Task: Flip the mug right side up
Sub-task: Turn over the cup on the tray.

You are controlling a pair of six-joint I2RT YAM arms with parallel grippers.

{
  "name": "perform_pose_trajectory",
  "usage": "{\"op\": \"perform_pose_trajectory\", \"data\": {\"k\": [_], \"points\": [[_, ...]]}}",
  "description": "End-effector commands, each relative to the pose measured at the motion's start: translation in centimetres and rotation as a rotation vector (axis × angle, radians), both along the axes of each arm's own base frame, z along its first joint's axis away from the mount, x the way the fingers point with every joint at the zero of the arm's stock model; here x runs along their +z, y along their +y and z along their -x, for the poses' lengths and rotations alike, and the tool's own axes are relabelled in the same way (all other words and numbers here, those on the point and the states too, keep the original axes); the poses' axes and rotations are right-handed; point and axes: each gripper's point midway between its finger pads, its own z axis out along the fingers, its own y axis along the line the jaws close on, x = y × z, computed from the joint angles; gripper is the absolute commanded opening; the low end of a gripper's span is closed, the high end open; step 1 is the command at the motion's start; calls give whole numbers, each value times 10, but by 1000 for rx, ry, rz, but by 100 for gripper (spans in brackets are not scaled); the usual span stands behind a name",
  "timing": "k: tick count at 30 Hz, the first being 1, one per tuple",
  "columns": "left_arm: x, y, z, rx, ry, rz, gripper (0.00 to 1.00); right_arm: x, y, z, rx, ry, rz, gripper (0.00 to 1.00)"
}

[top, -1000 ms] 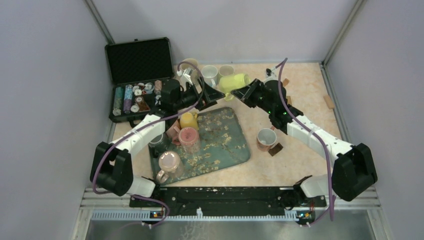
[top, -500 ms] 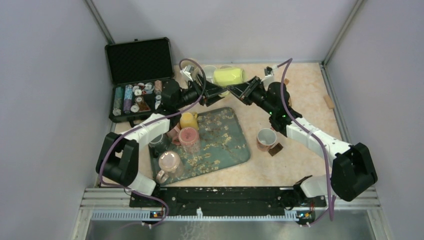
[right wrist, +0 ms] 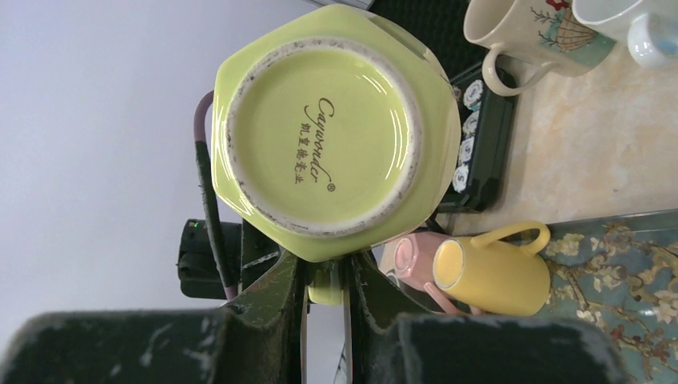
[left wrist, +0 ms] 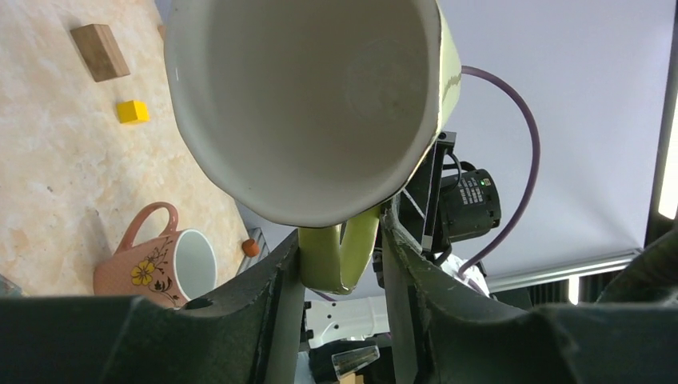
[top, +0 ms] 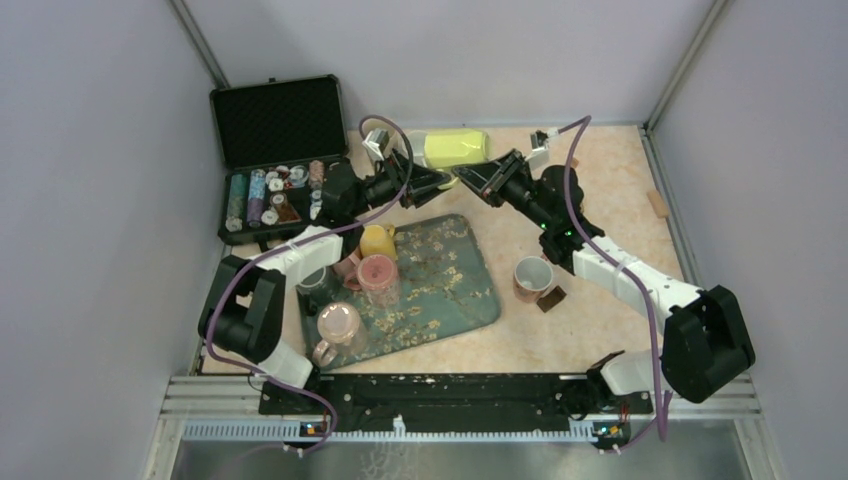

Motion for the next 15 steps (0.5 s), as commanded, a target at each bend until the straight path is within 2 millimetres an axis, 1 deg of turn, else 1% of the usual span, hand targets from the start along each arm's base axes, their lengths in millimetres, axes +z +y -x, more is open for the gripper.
{"op": "perform_pose_trajectory", "data": {"k": [1,11,13,15], "points": [[26,-1,16,-59,-109,64,44,59,-2,11,27,-174,-108,0],[33,-2,16,-78,-130,102,36,48,1,13,50,-156,-108,0],[34,-2,16,-79,-130,104,32,47,2,12,53,-153,-105,0],[34,-2,17,-84,-135,105,26,44,2,12,54,-149,-101,0]]}}
